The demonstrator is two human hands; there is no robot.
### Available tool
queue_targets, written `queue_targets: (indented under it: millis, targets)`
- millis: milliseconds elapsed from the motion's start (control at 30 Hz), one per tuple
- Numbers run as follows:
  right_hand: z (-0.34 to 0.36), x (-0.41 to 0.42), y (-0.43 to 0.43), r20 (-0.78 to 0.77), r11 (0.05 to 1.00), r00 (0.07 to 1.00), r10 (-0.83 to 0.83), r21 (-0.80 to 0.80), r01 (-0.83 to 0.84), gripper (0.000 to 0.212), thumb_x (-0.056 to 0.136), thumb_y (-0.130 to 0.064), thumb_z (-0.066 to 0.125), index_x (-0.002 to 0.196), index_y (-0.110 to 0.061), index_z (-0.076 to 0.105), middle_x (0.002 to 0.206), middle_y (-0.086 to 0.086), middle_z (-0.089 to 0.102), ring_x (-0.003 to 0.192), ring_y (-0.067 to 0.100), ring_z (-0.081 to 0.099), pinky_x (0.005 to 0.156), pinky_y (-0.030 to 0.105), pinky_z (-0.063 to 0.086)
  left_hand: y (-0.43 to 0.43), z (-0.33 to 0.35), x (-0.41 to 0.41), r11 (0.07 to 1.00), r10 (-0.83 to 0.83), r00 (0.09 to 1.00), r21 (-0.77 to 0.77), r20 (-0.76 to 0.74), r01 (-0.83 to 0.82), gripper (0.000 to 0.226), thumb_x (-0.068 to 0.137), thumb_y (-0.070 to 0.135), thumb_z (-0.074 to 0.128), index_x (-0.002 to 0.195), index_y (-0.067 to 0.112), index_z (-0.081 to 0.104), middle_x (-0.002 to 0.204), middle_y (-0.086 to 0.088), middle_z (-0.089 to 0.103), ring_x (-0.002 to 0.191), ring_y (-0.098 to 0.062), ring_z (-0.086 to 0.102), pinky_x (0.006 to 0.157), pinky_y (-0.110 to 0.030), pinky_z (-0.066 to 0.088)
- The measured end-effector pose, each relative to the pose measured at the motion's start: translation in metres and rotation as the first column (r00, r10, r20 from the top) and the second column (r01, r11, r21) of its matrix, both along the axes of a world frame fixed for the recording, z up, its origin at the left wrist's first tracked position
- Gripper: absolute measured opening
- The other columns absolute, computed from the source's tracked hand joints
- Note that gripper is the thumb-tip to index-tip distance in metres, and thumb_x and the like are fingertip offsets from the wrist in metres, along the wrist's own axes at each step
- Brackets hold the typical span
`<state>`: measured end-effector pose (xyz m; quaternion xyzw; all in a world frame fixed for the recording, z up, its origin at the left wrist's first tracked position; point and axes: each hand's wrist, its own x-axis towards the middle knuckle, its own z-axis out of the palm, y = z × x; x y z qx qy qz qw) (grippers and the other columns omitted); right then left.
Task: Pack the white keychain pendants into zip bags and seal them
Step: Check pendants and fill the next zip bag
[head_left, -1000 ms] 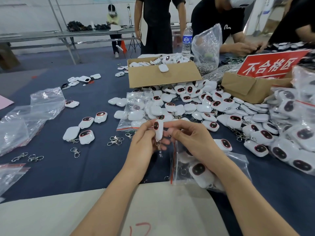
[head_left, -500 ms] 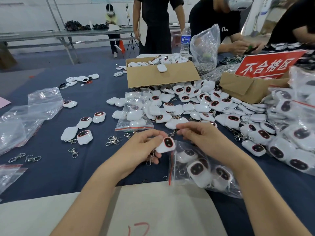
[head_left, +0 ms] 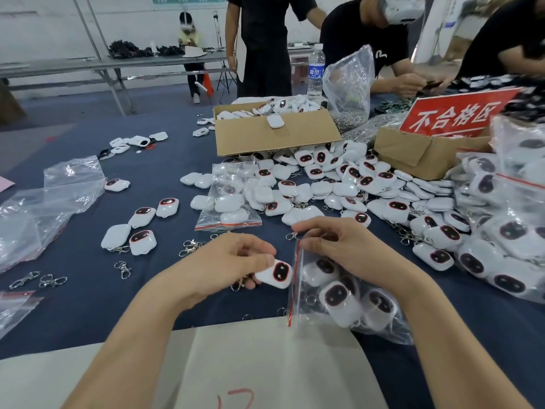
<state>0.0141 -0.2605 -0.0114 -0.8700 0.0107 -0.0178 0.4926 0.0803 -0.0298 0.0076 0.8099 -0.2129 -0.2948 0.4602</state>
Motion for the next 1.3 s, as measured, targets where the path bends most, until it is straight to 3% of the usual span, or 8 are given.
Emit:
queue_targets:
  millis: [333, 467, 567, 700, 833, 967, 1133, 1300]
  targets:
    - [0.002, 0.001, 0.004, 0.064, 0.998, 0.997, -0.039, 0.058, 0.035, 0.023, 0.095, -0.023, 0.068, 0.106, -0.042, 0.072, 0.089, -0.021, 0.071, 0.083, -0.007, 0.064, 0.071, 0.007, 0.044, -0.016, 0.013, -0.017, 0.99, -0.079, 0.992, -0.123, -0.1, 0.067, 0.019, 0.098, 0.014, 0.066, 0.117, 0.013, 0.067, 0.1, -0.007, 0.077, 0.081, -0.015, 0.071, 0.082, -0.025, 0.058]
    - [0.004, 0.0, 0.003, 0.083, 0.993, 0.996, -0.021, 0.116, 0.012, 0.027, 0.095, -0.015, 0.068, 0.102, -0.04, 0.075, 0.087, -0.015, 0.073, 0.074, -0.007, 0.064, 0.067, 0.006, 0.045, -0.032, 0.014, -0.031, 0.973, 0.032, 0.97, -0.215, -0.243, -0.086, 0.028, 0.1, -0.004, 0.05, 0.123, 0.009, 0.058, 0.082, -0.006, 0.071, 0.08, -0.022, 0.071, 0.09, -0.037, 0.061]
    - [0.004, 0.001, 0.003, 0.101, 0.988, 0.994, -0.031, 0.151, 0.016, 0.03, 0.095, -0.011, 0.067, 0.099, -0.039, 0.076, 0.084, -0.012, 0.073, 0.07, -0.005, 0.064, 0.066, 0.009, 0.047, -0.044, 0.018, -0.039, 0.955, 0.063, 0.938, -0.253, -0.34, -0.156, 0.035, 0.097, -0.008, 0.05, 0.127, 0.009, 0.053, 0.095, -0.019, 0.073, 0.086, -0.026, 0.067, 0.091, -0.038, 0.059]
    - [0.006, -0.001, -0.002, 0.085, 0.976, 0.996, -0.01, 0.218, -0.009, 0.026, 0.093, -0.019, 0.071, 0.099, -0.044, 0.076, 0.09, -0.009, 0.077, 0.079, 0.003, 0.071, 0.071, 0.013, 0.053, -0.038, 0.029, -0.04, 0.968, 0.001, 0.942, -0.237, -0.336, -0.085, 0.041, 0.095, -0.01, 0.05, 0.13, 0.011, 0.056, 0.116, -0.027, 0.071, 0.108, -0.034, 0.07, 0.102, -0.039, 0.055]
    - [0.006, -0.002, -0.006, 0.099, 0.96, 0.99, -0.096, 0.271, 0.066, 0.015, 0.091, -0.031, 0.07, 0.101, -0.038, 0.077, 0.093, -0.007, 0.078, 0.089, 0.008, 0.073, 0.083, 0.024, 0.057, -0.023, 0.038, -0.026, 0.973, 0.179, 0.975, -0.125, -0.131, -0.196, 0.039, 0.093, -0.006, 0.055, 0.121, 0.021, 0.061, 0.095, -0.01, 0.079, 0.094, -0.021, 0.075, 0.083, -0.027, 0.062]
    - [0.004, -0.001, -0.012, 0.237, 0.93, 0.916, -0.324, -0.098, 0.354, 0.019, 0.098, -0.031, 0.064, 0.114, -0.038, 0.071, 0.112, -0.019, 0.07, 0.107, -0.003, 0.061, 0.089, 0.017, 0.043, -0.019, 0.027, -0.013, 0.895, 0.422, 0.905, -0.179, 0.047, -0.408, 0.038, 0.093, -0.005, 0.037, 0.103, 0.024, 0.059, 0.078, 0.003, 0.077, 0.065, -0.007, 0.068, 0.059, -0.023, 0.056]
    - [0.002, -0.003, -0.011, -0.079, 0.848, 0.952, -0.296, -0.481, 0.223, 0.043, 0.095, -0.048, 0.061, 0.136, -0.033, 0.057, 0.143, -0.004, 0.049, 0.132, 0.018, 0.045, 0.113, 0.042, 0.037, -0.037, -0.008, -0.021, 0.934, 0.358, 0.891, -0.11, 0.279, -0.34, 0.029, 0.091, 0.008, 0.041, 0.094, 0.035, 0.051, 0.077, 0.022, 0.07, 0.079, -0.009, 0.067, 0.068, -0.028, 0.047]
    - [0.006, -0.005, -0.014, -0.066, 0.884, 0.951, -0.304, -0.392, 0.255, 0.04, 0.093, -0.037, 0.069, 0.132, -0.034, 0.059, 0.138, -0.002, 0.05, 0.128, 0.019, 0.047, 0.101, 0.032, 0.039, -0.041, -0.033, -0.021, 0.92, 0.39, 0.843, -0.126, 0.37, -0.37, 0.03, 0.095, 0.008, 0.043, 0.092, 0.037, 0.05, 0.077, 0.025, 0.067, 0.075, -0.004, 0.062, 0.069, -0.027, 0.044]
